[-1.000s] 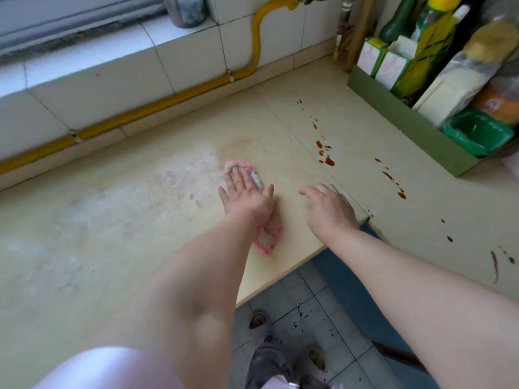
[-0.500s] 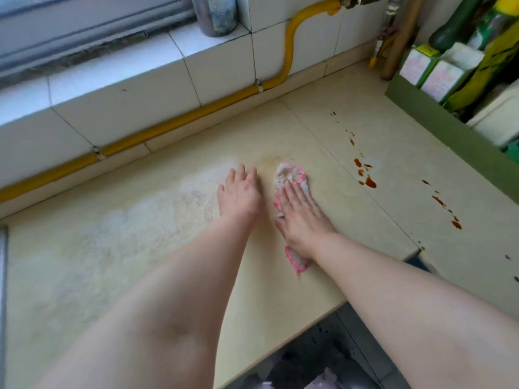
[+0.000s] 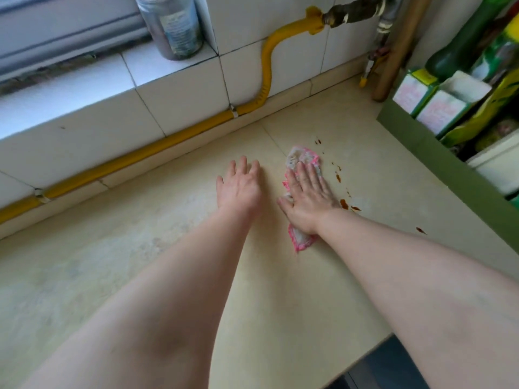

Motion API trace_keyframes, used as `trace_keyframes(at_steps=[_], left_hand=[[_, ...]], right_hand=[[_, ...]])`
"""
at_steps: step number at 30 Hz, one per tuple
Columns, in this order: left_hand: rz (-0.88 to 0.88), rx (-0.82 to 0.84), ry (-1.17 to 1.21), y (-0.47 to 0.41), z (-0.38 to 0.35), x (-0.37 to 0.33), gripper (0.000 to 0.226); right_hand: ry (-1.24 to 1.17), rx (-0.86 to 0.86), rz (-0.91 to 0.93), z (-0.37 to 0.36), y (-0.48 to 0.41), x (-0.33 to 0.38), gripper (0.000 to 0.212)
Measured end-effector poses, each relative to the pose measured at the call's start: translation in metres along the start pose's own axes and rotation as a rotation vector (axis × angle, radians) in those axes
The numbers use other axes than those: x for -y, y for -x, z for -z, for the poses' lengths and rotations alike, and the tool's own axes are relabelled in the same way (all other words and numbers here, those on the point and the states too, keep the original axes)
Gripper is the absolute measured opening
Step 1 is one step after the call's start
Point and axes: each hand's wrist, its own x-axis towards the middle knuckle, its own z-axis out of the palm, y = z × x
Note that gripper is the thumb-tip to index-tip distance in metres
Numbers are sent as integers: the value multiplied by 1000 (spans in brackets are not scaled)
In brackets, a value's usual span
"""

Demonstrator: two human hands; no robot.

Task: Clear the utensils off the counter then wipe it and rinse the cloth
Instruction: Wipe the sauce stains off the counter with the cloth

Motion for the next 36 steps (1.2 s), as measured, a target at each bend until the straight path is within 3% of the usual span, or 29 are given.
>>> trace_keyframes(at_steps=[14, 32, 36], left_hand=[[-6, 5, -82, -38, -7, -31, 63], [-27, 118, -97, 10, -6, -38, 64], [-63, 109, -152, 26, -6, -40, 57]], right_hand=[[-24, -69, -68, 39, -81, -31, 82], [-132, -14, -383, -8, 60, -65, 86], [-237, 28, -385, -9, 83, -71, 73]])
